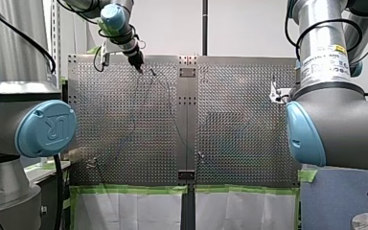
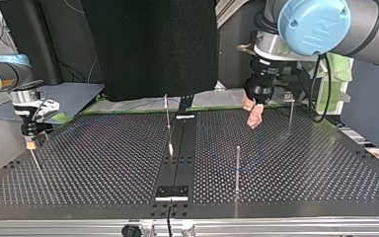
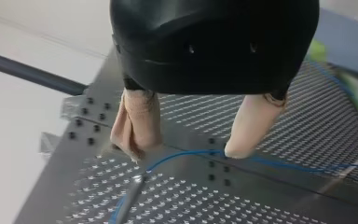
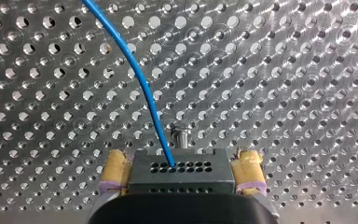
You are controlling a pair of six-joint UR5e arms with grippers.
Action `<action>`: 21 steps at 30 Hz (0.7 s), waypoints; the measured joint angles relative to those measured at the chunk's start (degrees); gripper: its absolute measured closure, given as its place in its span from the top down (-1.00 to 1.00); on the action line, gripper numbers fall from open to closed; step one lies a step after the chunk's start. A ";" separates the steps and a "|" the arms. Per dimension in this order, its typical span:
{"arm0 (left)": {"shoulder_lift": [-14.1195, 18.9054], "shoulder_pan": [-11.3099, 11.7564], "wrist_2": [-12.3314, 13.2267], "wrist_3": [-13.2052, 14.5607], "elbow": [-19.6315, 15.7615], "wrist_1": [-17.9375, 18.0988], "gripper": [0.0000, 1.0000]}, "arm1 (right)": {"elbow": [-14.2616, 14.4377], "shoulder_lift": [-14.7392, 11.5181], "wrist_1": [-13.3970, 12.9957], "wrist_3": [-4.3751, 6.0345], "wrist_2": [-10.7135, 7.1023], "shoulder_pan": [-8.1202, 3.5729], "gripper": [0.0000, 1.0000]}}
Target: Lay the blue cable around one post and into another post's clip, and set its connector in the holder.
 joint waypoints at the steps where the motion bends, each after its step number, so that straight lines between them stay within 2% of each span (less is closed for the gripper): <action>1: 0.00 -0.02 -0.03 0.57 0.00 -0.59 1.00 | 0.00 0.00 0.00 0.00 0.00 0.00 1.00; 8: 0.00 -0.18 -0.52 4.81 0.00 -2.26 1.00 | -0.01 0.00 0.01 0.00 0.00 0.00 1.00; 11: 0.01 -0.20 -1.03 5.59 -0.01 -2.26 1.00 | 0.00 0.00 0.00 0.00 0.00 0.00 1.00; 16: 0.01 -0.05 -2.76 4.54 -0.01 -1.71 1.00 | -0.01 0.00 0.00 0.00 0.00 0.00 1.00; 21: 0.17 0.16 -3.72 2.03 -0.01 -0.29 1.00 | 0.00 0.00 0.00 0.00 0.00 0.00 1.00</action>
